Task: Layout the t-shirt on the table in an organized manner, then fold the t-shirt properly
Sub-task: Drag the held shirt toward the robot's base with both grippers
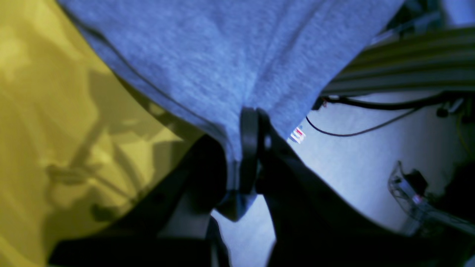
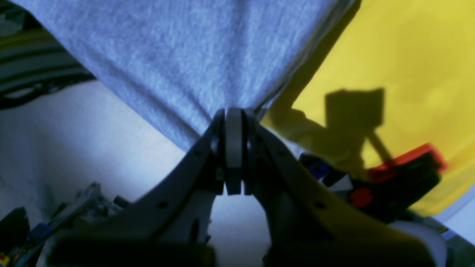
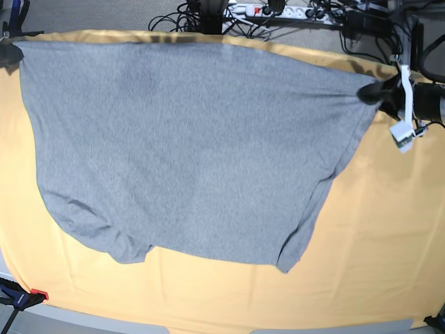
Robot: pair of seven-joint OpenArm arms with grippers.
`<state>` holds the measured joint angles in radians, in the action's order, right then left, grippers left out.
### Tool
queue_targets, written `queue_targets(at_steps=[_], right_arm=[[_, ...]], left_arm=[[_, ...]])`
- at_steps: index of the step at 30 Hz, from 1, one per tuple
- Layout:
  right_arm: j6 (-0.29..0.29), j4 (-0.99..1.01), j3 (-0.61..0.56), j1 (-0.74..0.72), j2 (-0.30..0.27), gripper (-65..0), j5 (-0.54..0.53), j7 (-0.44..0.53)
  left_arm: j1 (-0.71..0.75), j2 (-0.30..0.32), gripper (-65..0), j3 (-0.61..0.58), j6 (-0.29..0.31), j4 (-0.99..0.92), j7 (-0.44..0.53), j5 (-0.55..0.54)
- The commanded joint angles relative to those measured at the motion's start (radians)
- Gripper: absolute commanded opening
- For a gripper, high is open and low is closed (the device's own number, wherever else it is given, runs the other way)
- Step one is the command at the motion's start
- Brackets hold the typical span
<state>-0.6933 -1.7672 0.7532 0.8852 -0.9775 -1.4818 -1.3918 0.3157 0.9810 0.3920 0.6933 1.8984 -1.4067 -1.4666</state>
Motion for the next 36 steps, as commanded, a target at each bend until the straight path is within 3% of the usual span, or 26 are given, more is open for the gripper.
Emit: queue_targets(at_steps=[1, 10, 24, 36], right_arm=[[-0.005, -0.007, 0.012, 0.011, -0.023, -65.0, -0.002, -0.004], [-0.005, -0.011, 0.012, 0.130, -0.023, -65.0, -0.002, -0.004], [-0.005, -0.087, 0.012, 0.167, -0.020, -65.0, -0.002, -0.004], [-0.005, -0.087, 0.012, 0.190, -0.023, -65.0, -0.002, -0.004]], left_arm=[[-0.005, 0.025, -65.0, 0.012, 0.005, 0.029, 0.010, -0.017], [0.011, 0.048, -65.0, 0.012, -0.058, 0.124, 0.010, -0.017], [0.246, 0.063, -65.0, 0.012, -0.007, 0.155, 0.010, -0.017], [0.422, 0.204, -65.0, 0.012, -0.004, 0.155, 0.010, -0.017]])
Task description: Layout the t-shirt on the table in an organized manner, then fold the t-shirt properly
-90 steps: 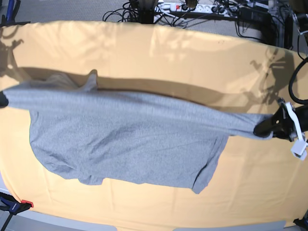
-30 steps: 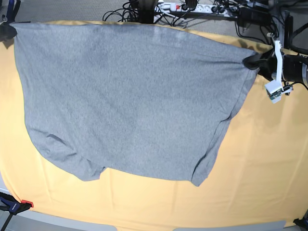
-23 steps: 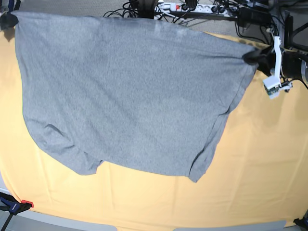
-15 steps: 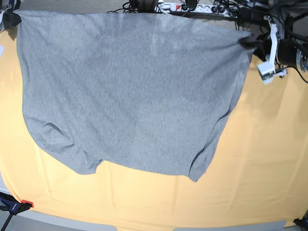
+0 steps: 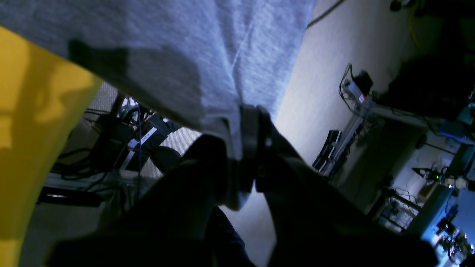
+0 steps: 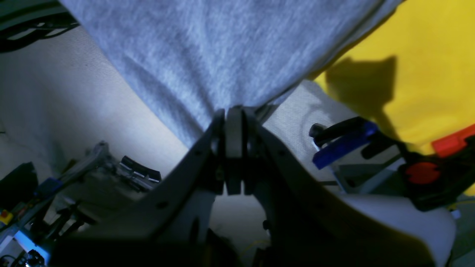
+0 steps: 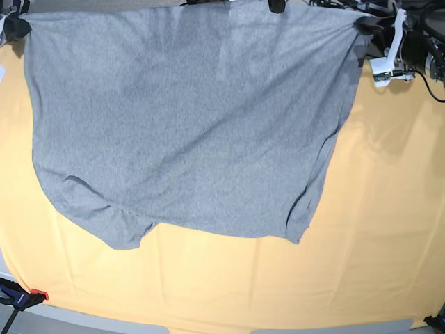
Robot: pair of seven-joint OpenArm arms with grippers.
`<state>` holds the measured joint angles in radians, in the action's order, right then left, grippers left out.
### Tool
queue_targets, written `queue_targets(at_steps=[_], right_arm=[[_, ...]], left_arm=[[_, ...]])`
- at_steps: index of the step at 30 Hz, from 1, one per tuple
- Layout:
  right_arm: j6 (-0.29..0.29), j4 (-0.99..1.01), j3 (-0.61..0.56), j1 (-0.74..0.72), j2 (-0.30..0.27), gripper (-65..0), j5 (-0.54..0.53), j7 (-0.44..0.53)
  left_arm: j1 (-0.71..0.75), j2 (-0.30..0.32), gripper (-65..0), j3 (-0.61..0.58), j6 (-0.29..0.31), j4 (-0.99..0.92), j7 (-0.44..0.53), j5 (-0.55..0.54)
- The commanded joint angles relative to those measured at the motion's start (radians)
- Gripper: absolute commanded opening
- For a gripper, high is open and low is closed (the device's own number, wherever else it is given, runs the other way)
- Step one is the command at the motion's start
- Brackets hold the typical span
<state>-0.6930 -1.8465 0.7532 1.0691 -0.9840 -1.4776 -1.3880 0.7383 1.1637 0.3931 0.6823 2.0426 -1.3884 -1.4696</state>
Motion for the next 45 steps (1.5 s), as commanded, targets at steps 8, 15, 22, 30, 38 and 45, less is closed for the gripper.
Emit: queue_targets(at_steps=[8, 15, 22, 30, 38, 45], right_arm=[[-0.005, -0.009, 0.012, 0.119, -0.016, -65.0, -0.006, -0.008], [-0.005, -0.009, 0.012, 0.119, -0.016, -65.0, -0.006, -0.008], [-0.005, -0.009, 0.012, 0.119, -0.014, -65.0, 0.056, -0.008], [-0.005, -0.009, 0.012, 0.111, -0.014, -65.0, 0.026, -0.008], [-0.005, -0.017, 0.014, 0.007, -0.016, -65.0, 0.005, -0.008], [-0.005, -0.017, 0.014, -0.159, -0.013, -65.0, 0.016, -0.002]], left_arm=[[0.001, 0.022, -65.0, 0.011, 0.016, 0.013, -0.008, -0.014], [0.002, 0.022, -65.0, 0.011, 0.013, 0.013, -0.008, -0.014], [0.120, 0.043, -65.0, 0.011, 0.016, 0.013, -0.008, -0.014], [0.111, 0.044, -65.0, 0.011, 0.016, 0.013, -0.008, -0.014], [-0.094, 0.044, -65.0, 0.011, -0.006, 0.013, -0.008, -0.014], [-0.246, 0.011, -65.0, 0.011, -0.005, 0.013, -0.008, 0.016]])
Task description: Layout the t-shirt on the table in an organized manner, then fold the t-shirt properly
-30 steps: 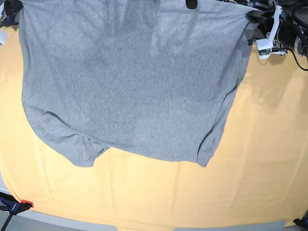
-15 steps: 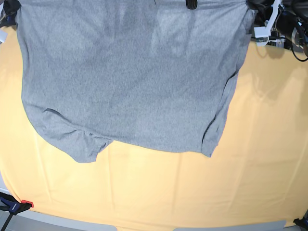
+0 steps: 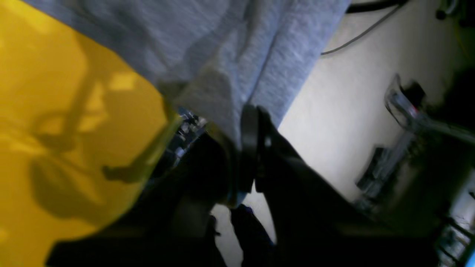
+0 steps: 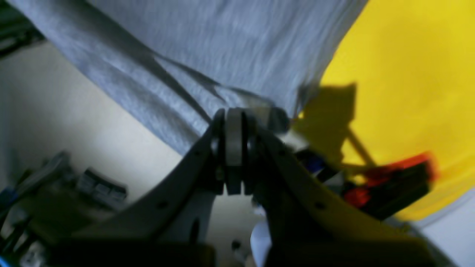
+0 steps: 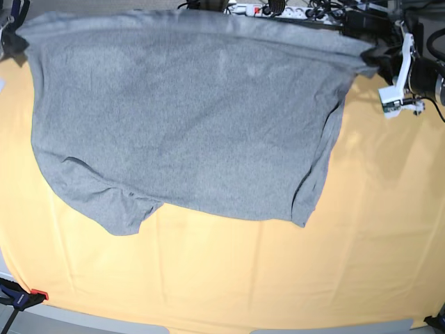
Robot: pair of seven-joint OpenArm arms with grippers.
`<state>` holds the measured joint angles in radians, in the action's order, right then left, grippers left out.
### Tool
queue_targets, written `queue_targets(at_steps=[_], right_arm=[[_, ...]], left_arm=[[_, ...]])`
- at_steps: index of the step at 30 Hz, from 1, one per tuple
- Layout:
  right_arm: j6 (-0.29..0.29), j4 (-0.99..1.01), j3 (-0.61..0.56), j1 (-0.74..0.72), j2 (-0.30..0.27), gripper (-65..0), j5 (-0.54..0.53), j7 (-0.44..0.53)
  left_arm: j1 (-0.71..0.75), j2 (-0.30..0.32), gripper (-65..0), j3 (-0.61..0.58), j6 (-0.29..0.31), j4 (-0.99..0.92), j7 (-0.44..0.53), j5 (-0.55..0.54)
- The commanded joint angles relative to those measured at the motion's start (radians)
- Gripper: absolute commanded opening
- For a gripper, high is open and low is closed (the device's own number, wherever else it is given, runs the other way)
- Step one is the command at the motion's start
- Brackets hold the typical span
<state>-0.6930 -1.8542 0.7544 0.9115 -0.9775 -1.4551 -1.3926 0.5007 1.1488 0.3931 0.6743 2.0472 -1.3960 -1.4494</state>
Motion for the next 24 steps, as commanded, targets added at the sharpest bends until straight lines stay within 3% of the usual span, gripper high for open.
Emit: queue_targets(at_steps=[1, 4, 7, 11, 16, 20, 24], right_arm=[[-0.005, -0.009, 0.013, -0.022, -0.019, -65.0, -0.006, 0.005], [-0.005, -0.009, 0.013, -0.071, -0.019, -65.0, -0.005, 0.032], [-0.005, -0.009, 0.013, -0.112, -0.014, -65.0, 0.029, 0.079], [-0.005, -0.008, 0.013, -0.130, -0.014, -65.0, 0.099, 0.122], [-0.005, -0.009, 0.013, -0.131, -0.014, -65.0, 0.184, 0.253], [-0.005, -0.009, 0.013, -0.154, -0.015, -65.0, 0.285, 0.369], [-0.005, -0.008, 0.013, -0.292, -0.024, -65.0, 0.404, 0.444]], left_arm=[[-0.032, 0.015, -65.0, 0.011, 0.003, 0.008, 0.012, 0.027], [-0.099, -0.018, -65.0, 0.011, 0.001, 0.006, 0.098, 0.148], [-0.151, -0.050, -65.0, 0.011, -0.051, -0.010, 0.195, 0.243], [-0.191, -0.064, -65.0, 0.011, -0.065, -0.045, 0.222, 0.275], [-0.260, -0.074, -65.0, 0.011, -0.065, -0.111, 0.284, 0.275], [-0.330, -0.084, -65.0, 0.011, -0.065, -0.173, 0.430, 0.343], [-0.431, -0.072, -65.0, 0.011, -0.069, -0.223, 0.621, 0.465]])
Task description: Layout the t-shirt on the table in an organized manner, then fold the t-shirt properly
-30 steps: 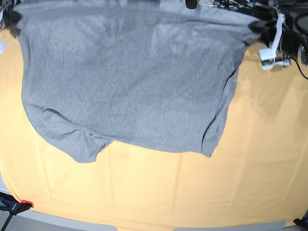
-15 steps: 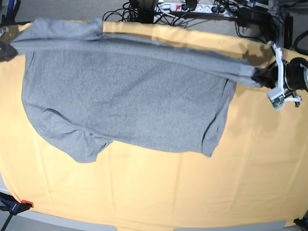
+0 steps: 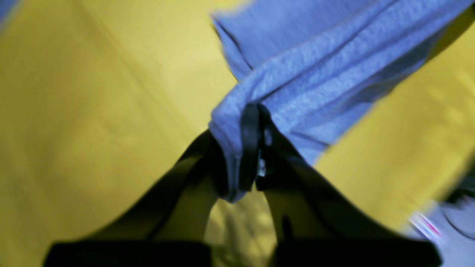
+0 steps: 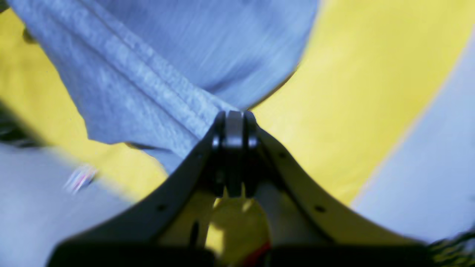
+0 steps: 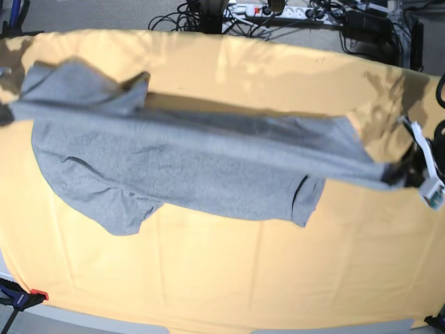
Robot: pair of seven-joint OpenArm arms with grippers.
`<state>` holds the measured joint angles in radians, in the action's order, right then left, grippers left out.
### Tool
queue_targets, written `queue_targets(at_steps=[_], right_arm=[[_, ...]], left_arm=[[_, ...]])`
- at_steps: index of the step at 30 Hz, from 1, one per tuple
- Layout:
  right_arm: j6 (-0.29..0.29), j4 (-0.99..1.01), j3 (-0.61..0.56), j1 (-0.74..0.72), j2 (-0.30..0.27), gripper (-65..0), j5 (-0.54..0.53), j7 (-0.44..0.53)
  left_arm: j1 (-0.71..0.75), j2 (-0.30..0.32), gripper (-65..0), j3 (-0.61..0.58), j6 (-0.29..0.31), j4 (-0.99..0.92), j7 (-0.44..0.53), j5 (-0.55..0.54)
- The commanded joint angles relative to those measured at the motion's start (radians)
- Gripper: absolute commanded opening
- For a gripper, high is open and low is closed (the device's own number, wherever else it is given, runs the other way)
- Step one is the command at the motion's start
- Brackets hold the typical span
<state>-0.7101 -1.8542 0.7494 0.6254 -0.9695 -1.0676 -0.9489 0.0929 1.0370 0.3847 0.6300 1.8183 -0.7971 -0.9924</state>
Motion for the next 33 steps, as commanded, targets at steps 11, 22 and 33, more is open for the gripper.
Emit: queue_targets(at_steps=[11, 22, 33], right_arm=[[0.204, -0.008, 0.026, -0.495, -0.072, -65.0, 0.122, 0.029], [0.126, -0.008, 0.025, -0.490, -0.072, -65.0, -0.085, -0.188], [0.075, -0.008, 0.023, -0.435, 0.011, -35.4, -0.190, -0.208]], left_arm=[[-0.553, 0.167, -65.0, 0.019, -0.201, -0.008, -0.012, 0.088], [-0.372, 0.095, -65.0, 0.019, -0.084, -0.049, -0.123, -0.128], [-0.353, -0.007, -24.9, 0.019, -0.152, -0.097, -0.203, -0.124]])
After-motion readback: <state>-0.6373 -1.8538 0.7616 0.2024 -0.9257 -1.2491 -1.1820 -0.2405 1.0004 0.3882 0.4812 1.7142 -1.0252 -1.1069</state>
